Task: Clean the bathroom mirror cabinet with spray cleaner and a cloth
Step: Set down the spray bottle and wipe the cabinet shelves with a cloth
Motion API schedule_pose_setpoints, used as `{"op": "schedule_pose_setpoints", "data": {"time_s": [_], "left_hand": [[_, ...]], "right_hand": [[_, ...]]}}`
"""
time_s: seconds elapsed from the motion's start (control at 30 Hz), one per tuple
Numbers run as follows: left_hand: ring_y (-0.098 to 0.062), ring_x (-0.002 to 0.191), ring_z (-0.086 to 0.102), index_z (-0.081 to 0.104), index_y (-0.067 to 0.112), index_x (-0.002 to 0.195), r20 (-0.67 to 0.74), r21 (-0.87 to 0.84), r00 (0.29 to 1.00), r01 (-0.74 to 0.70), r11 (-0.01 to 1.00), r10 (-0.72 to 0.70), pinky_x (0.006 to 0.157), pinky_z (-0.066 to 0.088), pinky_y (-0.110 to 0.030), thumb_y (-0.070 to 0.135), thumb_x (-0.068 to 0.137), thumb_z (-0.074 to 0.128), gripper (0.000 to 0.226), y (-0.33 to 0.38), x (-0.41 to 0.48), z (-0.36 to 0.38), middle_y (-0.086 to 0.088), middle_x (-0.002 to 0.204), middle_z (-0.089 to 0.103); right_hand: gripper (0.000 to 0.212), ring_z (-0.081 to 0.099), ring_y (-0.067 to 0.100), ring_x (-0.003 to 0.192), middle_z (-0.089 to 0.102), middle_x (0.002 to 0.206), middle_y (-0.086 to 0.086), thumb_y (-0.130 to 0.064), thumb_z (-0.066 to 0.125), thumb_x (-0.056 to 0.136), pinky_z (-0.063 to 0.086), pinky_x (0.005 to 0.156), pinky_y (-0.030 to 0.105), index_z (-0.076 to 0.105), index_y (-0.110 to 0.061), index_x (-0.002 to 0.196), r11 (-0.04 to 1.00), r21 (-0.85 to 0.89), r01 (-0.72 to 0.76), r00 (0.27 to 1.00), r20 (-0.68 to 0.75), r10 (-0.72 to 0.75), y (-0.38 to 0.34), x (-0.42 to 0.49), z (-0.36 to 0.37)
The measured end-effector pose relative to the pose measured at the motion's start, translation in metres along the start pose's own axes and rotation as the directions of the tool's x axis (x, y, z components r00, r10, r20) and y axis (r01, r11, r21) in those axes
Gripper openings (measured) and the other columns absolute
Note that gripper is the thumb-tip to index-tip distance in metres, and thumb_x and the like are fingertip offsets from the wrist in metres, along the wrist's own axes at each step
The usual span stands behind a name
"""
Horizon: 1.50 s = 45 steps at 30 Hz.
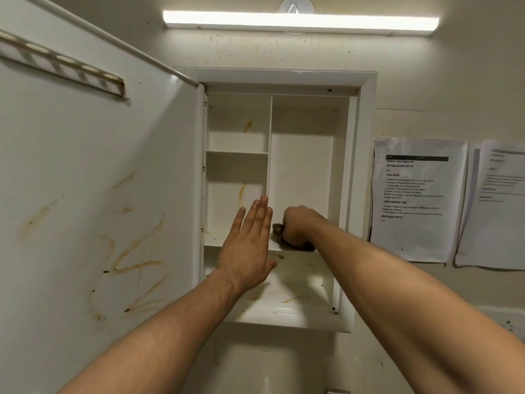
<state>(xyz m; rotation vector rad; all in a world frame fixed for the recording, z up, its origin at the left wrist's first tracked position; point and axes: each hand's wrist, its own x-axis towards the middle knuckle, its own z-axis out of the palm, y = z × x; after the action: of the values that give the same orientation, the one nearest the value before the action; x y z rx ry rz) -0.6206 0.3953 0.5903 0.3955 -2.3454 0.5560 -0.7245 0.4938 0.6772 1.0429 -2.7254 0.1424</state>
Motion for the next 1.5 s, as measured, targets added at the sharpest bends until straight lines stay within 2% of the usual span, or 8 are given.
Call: {"op": "schedule_pose_setpoints", "data": {"time_s": [0.1, 0.27, 0.5, 0.7, 1.13, 1.3, 1.4, 1.5], "left_hand": [[-0.03, 0.15, -0.036, -0.023, 0.001, 0.157, -0.008, 0.004, 1.0, -0.009, 1.0, 0.009, 0.127, -0.008, -0.05, 0.064, 0.096, 0.047, 0.112, -0.002, -0.001, -0.001, -0.02, 0.159, -0.042], [-0.028, 0.152, -0.033, -0.022, 0.002, 0.157, -0.017, 0.016, 1.0, -0.02, 1.0, 0.021, 0.126, -0.013, -0.048, 0.063, 0.096, 0.051, 0.113, -0.005, -0.002, -0.001, -0.018, 0.16, -0.041], [-0.029, 0.154, -0.028, -0.022, 0.003, 0.158, 0.043, 0.04, 0.999, 0.015, 0.999, -0.017, 0.127, -0.011, -0.048, 0.061, 0.098, 0.05, 0.109, 0.001, -0.003, -0.01, -0.018, 0.161, -0.039], [-0.03, 0.155, -0.024, -0.019, 0.004, 0.159, 0.07, 0.112, 0.996, 0.049, 0.992, -0.057, 0.127, -0.012, -0.049, 0.059, 0.104, 0.037, 0.096, 0.007, -0.003, -0.021, -0.018, 0.162, -0.037], [-0.026, 0.159, -0.005, 0.007, 0.008, 0.164, -0.007, -0.022, 0.998, 0.066, 0.998, -0.066, 0.127, -0.01, -0.053, 0.041, 0.101, 0.033, 0.075, 0.009, -0.022, -0.019, -0.01, 0.172, -0.008], [-0.026, 0.159, 0.006, 0.026, 0.012, 0.161, -0.068, -0.173, 0.985, 0.147, 0.974, -0.161, 0.129, -0.005, -0.048, 0.032, 0.098, 0.04, 0.068, -0.012, -0.036, -0.017, -0.01, 0.172, 0.009], [-0.027, 0.159, 0.004, 0.022, 0.011, 0.162, -0.048, -0.188, 0.979, 0.187, 0.964, -0.199, 0.129, -0.002, -0.048, 0.035, 0.099, 0.04, 0.07, -0.021, -0.034, -0.018, -0.011, 0.172, 0.006], [-0.029, 0.159, -0.002, 0.014, 0.006, 0.163, -0.03, -0.178, 0.977, 0.204, 0.963, -0.212, 0.13, 0.002, -0.046, 0.037, 0.099, 0.04, 0.075, -0.029, -0.029, -0.019, -0.014, 0.172, -0.003]], "right_hand": [[0.024, 0.069, 0.024, 0.094, 0.074, 0.105, 0.01, -0.009, 0.068, 0.09, 0.059, 0.087, 0.034, 0.073, -0.008, 0.113, 0.802, 0.595, 0.054, 0.973, -0.211, 0.091, -0.001, 0.009, -0.008], [0.043, 0.059, 0.023, 0.12, 0.064, 0.131, 0.006, -0.006, 0.051, 0.1, 0.049, 0.105, 0.036, 0.058, -0.015, 0.142, 0.795, 0.449, 0.409, 0.709, -0.704, 0.033, -0.01, 0.014, 0.001], [0.031, 0.064, 0.025, 0.106, 0.067, 0.119, 0.003, -0.023, 0.058, 0.1, 0.055, 0.089, 0.04, 0.061, -0.022, 0.131, 0.935, -0.226, 0.275, 0.959, -0.004, -0.283, 0.023, -0.013, 0.018], [0.027, 0.063, 0.026, 0.103, 0.066, 0.111, 0.003, -0.027, 0.045, 0.108, 0.047, 0.088, 0.041, 0.064, -0.015, 0.123, 0.738, -0.663, 0.121, 0.992, 0.062, -0.107, 0.031, -0.033, 0.001], [0.045, 0.065, 0.022, 0.105, 0.068, 0.124, 0.004, -0.01, 0.06, 0.092, 0.055, 0.085, 0.029, 0.065, -0.019, 0.136, 0.978, 0.118, 0.17, 0.979, -0.133, -0.154, 0.053, -0.077, 0.018], [0.022, 0.067, -0.003, 0.068, 0.071, 0.093, -0.012, -0.012, 0.062, 0.098, 0.045, 0.052, 0.005, 0.075, -0.019, 0.116, 0.529, 0.809, 0.257, 0.885, -0.417, 0.208, 0.053, -0.084, 0.024], [0.021, 0.067, -0.007, 0.078, 0.071, 0.096, -0.008, -0.009, 0.063, 0.098, 0.049, 0.061, 0.005, 0.074, -0.023, 0.109, 0.441, 0.784, 0.437, 0.798, -0.564, 0.213, 0.028, -0.083, 0.017], [0.049, 0.059, -0.001, 0.105, 0.063, 0.116, -0.014, 0.005, 0.066, 0.084, 0.052, 0.09, 0.015, 0.07, -0.016, 0.128, 0.65, 0.469, 0.598, 0.654, -0.754, -0.057, -0.006, -0.078, 0.008]]}}
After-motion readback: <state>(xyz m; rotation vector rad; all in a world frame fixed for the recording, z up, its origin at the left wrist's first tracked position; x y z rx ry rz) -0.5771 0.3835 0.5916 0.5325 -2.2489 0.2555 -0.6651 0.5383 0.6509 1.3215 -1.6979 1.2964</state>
